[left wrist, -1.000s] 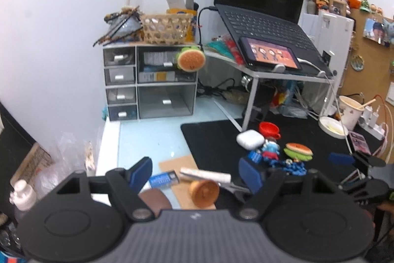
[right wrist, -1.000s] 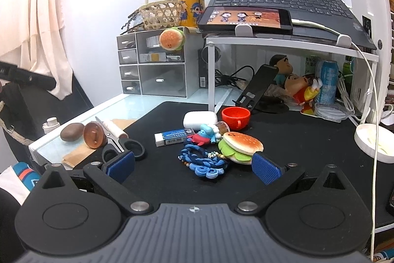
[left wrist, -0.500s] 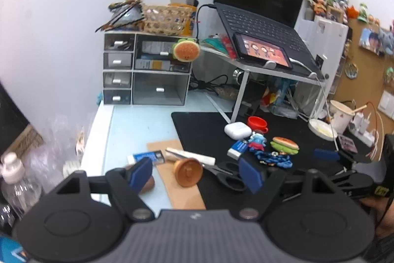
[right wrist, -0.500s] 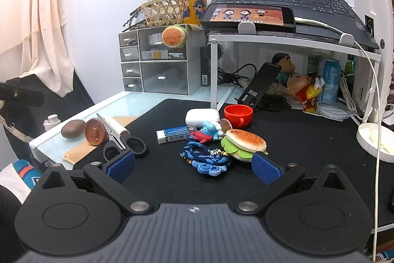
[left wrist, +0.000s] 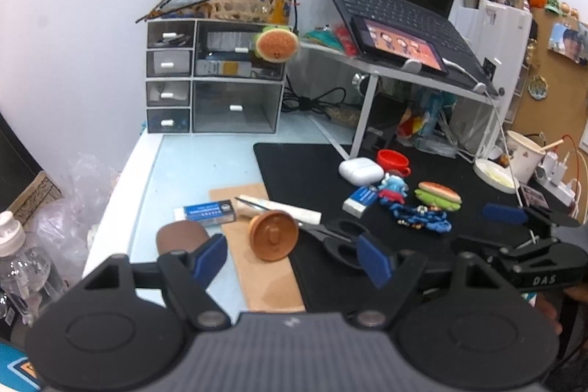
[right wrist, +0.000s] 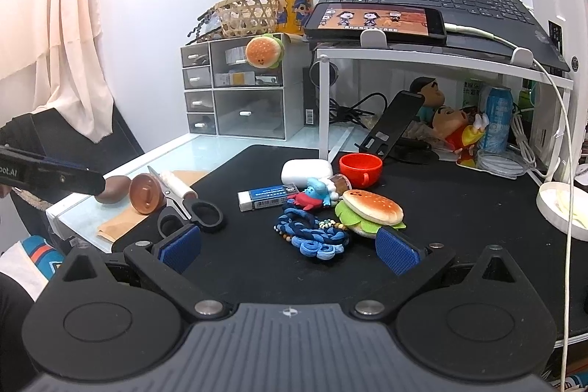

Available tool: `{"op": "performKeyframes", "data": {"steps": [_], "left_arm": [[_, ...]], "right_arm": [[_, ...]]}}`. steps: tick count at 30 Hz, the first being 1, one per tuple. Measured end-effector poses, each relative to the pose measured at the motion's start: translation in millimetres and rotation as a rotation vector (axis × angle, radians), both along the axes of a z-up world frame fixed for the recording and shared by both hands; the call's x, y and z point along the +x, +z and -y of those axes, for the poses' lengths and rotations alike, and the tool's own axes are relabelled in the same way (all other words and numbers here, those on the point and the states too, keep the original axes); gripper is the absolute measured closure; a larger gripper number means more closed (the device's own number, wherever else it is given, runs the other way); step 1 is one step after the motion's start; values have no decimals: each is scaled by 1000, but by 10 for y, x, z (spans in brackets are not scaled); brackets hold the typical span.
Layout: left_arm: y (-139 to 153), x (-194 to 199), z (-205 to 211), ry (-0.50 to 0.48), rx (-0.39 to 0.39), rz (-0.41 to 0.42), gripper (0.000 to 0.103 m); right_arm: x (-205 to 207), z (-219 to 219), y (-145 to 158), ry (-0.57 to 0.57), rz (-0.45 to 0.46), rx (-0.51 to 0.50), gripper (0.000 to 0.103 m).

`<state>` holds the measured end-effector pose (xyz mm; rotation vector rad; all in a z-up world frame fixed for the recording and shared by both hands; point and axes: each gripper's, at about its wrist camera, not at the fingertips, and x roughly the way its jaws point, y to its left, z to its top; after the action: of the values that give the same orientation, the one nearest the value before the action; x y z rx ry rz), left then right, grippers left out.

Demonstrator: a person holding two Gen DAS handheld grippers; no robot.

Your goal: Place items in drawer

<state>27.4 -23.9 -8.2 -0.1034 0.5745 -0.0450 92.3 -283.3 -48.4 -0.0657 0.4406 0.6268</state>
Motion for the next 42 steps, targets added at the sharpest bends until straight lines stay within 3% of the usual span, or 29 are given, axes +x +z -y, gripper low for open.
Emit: {"op": "performKeyframes", "data": {"steps": [42], "left_arm": [[31, -72, 88, 31, 27, -44, 22]], "right_arm": [[-79, 23, 86, 26, 17, 23, 0]]}}
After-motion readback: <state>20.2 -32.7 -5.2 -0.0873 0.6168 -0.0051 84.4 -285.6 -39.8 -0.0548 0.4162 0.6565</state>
